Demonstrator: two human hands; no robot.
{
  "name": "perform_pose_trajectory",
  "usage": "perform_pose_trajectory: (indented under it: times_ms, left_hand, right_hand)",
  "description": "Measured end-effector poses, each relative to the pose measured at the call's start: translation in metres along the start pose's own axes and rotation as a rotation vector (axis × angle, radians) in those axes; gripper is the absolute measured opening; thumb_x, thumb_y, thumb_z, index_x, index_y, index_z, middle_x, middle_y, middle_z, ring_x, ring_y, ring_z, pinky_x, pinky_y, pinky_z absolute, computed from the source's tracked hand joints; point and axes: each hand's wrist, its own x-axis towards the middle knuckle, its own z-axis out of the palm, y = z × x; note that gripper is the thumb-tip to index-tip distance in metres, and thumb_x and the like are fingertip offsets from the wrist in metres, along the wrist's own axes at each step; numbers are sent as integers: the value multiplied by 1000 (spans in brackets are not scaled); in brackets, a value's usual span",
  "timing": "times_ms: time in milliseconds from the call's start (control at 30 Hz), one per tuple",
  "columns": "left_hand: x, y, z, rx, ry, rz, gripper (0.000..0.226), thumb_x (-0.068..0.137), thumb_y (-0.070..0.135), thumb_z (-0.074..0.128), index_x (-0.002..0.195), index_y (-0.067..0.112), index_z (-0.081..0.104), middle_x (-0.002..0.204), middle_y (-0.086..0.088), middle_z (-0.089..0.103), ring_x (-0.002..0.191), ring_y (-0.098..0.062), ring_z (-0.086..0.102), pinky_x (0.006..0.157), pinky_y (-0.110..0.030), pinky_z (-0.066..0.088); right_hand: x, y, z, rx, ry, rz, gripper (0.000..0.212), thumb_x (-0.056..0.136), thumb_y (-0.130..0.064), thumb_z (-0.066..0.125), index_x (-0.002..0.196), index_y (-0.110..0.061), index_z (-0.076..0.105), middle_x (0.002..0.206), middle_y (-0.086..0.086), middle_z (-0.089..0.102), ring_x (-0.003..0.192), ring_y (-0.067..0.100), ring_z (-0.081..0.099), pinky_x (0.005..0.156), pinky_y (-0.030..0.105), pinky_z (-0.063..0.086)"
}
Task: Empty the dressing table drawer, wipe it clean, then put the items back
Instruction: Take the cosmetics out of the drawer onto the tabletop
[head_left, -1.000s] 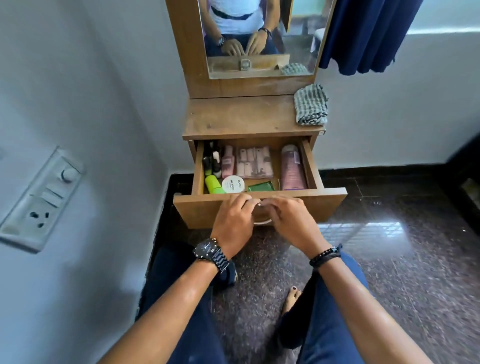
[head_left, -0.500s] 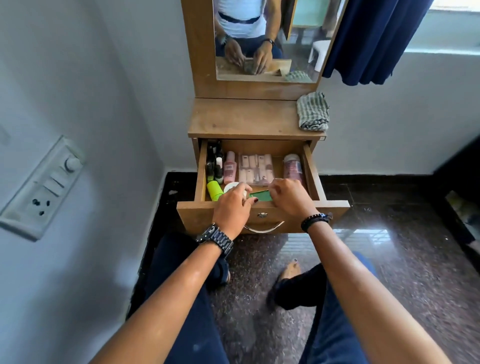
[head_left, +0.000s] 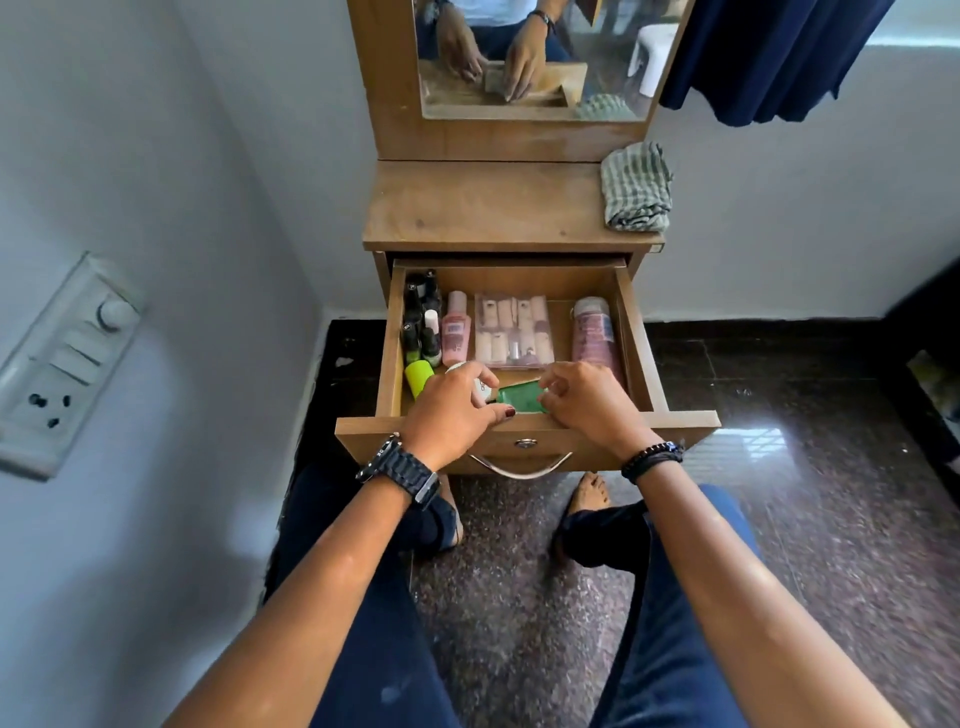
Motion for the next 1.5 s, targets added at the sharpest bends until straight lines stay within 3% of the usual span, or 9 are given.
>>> perform_pose_trajectory:
  times_ms: [200, 300, 467, 600, 933, 1133, 1200, 1367, 1500]
  left_hand:
    - [46, -2, -24, 29, -366, -57, 31, 80, 18, 69, 109, 17, 58, 91, -5, 68, 71, -10, 62, 58, -19, 47]
    - [69, -11, -25, 225, -385, -59, 44, 78, 17, 71, 119, 15, 54, 114, -9, 62, 99, -19, 60, 81, -29, 49]
    - [74, -27, -7, 392, -288, -93, 41, 83, 7, 61, 122, 14, 50, 130, -11, 47, 110, -25, 53, 74, -28, 44]
    - [70, -39, 2, 398, -208, -79, 39, 86, 13, 58, 124, 15, 49, 122, -9, 57, 105, -24, 58, 67, -26, 42]
    - [73, -31, -6, 327, -299, -150, 55, 83, 3, 56, 132, 17, 35, 125, -8, 54, 99, -22, 58, 59, -25, 45]
    - [70, -28, -15, 171, -271, -136, 66, 80, 0, 58, 138, 21, 33, 124, -5, 56, 103, -21, 57, 66, -25, 46]
    - [69, -28, -16, 138, -244, -106, 65, 79, 1, 60, 136, 21, 36, 127, -6, 53, 109, -21, 55, 78, -31, 50]
    - [69, -33, -14, -60, -32, -23, 48, 79, 3, 63, 123, 19, 51, 131, -1, 50, 110, -19, 57, 87, -37, 53]
    - [74, -22, -26, -286, 157, 18, 39, 81, -3, 62, 117, 12, 55, 121, 4, 54, 104, -13, 61, 72, -11, 53]
  right_hand:
    - [25, 12, -13, 87, -308, 17, 33, 81, -21, 71, 112, -12, 66, 92, -4, 67, 84, 10, 60, 74, 19, 44]
    - [43, 8, -12, 140, -314, 8, 33, 80, -18, 72, 111, -12, 65, 98, -1, 68, 87, 10, 61, 77, 21, 45]
    - [71, -14, 15, 20, -287, -112, 27, 78, -13, 71, 104, -7, 67, 106, 8, 69, 98, 21, 63, 87, 30, 51]
    - [82, -15, 38, -47, -297, -126, 34, 76, -14, 74, 107, -11, 60, 109, 9, 66, 94, 21, 60, 76, 25, 48]
    - [82, -11, 47, -75, -338, -176, 58, 69, -24, 81, 113, -11, 46, 109, 11, 65, 100, 26, 60, 79, 33, 52]
    - [76, -14, 44, -110, -331, -222, 73, 66, -24, 83, 123, -10, 39, 117, 14, 61, 105, 29, 58, 85, 37, 52]
    - [75, -14, 42, -72, -296, -233, 74, 69, -25, 81, 128, -10, 39, 118, 14, 60, 105, 28, 58, 85, 37, 53]
    - [72, -16, 25, 158, -163, -236, 69, 72, -33, 79, 129, -12, 46, 101, 3, 66, 87, 18, 62, 67, 25, 52]
    - [77, -23, 3, 288, -4, -264, 61, 71, -32, 80, 124, -16, 54, 100, -5, 62, 87, 10, 59, 74, 23, 50]
